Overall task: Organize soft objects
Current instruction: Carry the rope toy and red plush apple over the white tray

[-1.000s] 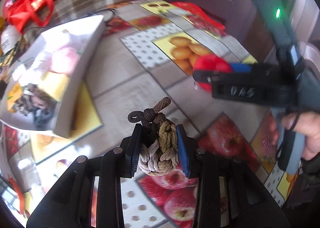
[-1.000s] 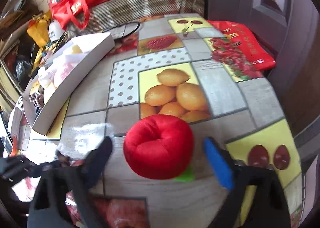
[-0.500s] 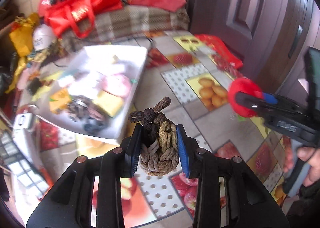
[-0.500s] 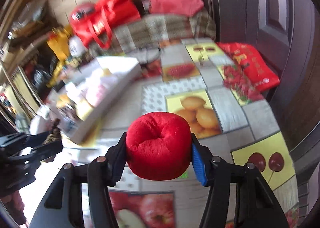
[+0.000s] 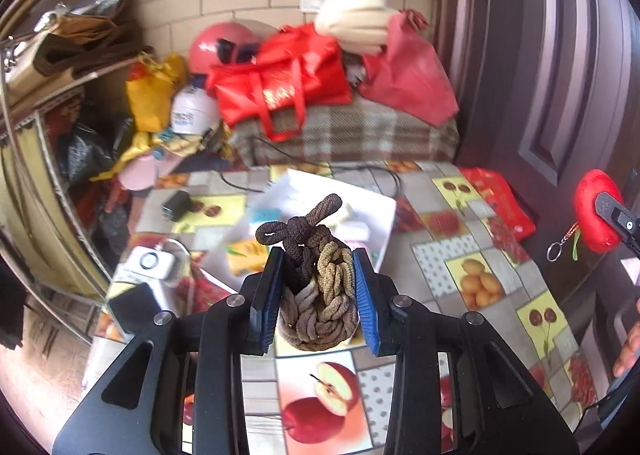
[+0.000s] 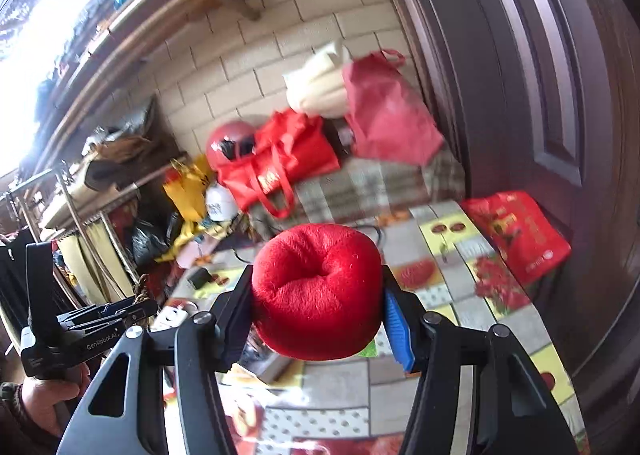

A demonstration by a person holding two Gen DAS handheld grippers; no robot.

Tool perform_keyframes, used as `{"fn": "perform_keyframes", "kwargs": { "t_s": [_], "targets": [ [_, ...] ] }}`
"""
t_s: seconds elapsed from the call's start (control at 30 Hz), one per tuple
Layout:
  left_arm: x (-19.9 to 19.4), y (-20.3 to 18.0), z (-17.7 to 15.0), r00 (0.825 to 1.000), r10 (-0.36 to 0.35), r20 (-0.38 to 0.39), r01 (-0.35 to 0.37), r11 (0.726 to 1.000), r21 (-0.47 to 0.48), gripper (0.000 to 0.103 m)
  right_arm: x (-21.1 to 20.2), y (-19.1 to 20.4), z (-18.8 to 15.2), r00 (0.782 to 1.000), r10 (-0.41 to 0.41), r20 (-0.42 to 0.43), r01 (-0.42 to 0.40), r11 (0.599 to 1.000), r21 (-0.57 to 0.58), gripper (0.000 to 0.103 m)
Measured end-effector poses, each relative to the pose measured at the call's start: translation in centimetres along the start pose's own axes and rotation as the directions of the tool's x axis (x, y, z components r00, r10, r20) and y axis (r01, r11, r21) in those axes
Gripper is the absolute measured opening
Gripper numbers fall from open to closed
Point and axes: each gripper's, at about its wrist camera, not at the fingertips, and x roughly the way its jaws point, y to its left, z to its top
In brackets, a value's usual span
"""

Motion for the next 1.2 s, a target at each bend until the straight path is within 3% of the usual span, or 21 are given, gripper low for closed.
{"fn": "perform_keyframes", "kwargs": {
  "t_s": [0.37, 1.2],
  "targets": [
    [-1.7, 3.0, 0.4, 0.999, 0.049, 0.022, -0.048, 0.998, -0.046, 0.033, 1.1, 2.9, 0.8, 0.998, 0.059, 0.003, -0.059, 0.997, -0.045, 0.058],
    [-0.6, 4.2, 1.7, 0.997, 0.071, 0.033, -0.069, 0.995, -0.065, 0.033, 2.4, 4.3, 1.9, 0.997, 0.082, -0.016, -0.083, 0.994, -0.073, 0.058]
  ]
}}
